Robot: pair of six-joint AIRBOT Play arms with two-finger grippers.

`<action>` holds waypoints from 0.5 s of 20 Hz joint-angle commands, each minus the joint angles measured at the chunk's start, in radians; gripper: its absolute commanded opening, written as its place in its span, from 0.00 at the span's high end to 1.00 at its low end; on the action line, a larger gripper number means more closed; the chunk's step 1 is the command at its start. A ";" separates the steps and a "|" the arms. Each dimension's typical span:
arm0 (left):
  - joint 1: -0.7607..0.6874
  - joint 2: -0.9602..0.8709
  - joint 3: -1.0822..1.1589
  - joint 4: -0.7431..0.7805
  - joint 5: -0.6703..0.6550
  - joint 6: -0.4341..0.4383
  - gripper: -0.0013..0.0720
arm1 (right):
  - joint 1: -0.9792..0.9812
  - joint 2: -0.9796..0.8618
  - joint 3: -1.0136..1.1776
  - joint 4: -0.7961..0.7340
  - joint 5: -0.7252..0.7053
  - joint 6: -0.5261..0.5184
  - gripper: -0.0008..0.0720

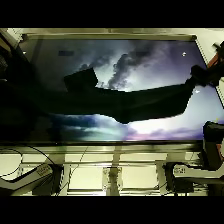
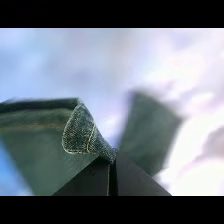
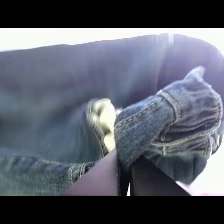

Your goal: Fold the clothes and pants, and hang the long-sleeved shirts on hangers.

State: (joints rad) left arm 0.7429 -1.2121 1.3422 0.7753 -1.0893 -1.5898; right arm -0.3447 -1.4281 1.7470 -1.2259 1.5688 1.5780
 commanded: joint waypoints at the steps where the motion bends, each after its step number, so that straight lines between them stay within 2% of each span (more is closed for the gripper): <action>1: -0.035 -0.054 0.051 -0.431 0.195 0.092 0.94 | 0.002 -0.010 0.185 0.024 -0.343 0.002 0.95; 4: -0.053 -0.167 0.233 -0.591 0.150 0.115 0.94 | -0.027 -0.080 0.405 0.029 -0.365 -0.008 0.95; 6: -0.036 -0.230 0.399 -0.614 0.079 0.136 0.93 | -0.085 -0.074 0.417 0.074 -0.372 -0.048 0.95; 8: -0.016 -0.255 0.510 -0.545 0.011 0.140 0.94 | -0.165 -0.069 0.404 0.150 -0.324 -0.050 0.95; 10: -0.004 -0.249 0.526 -0.414 -0.069 0.145 0.93 | -0.229 -0.069 0.358 0.180 -0.206 -0.055 0.95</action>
State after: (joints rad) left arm 0.7231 -1.4345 1.7760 0.2668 -1.0710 -1.4647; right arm -0.4908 -1.4933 2.1143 -1.0981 1.2762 1.5402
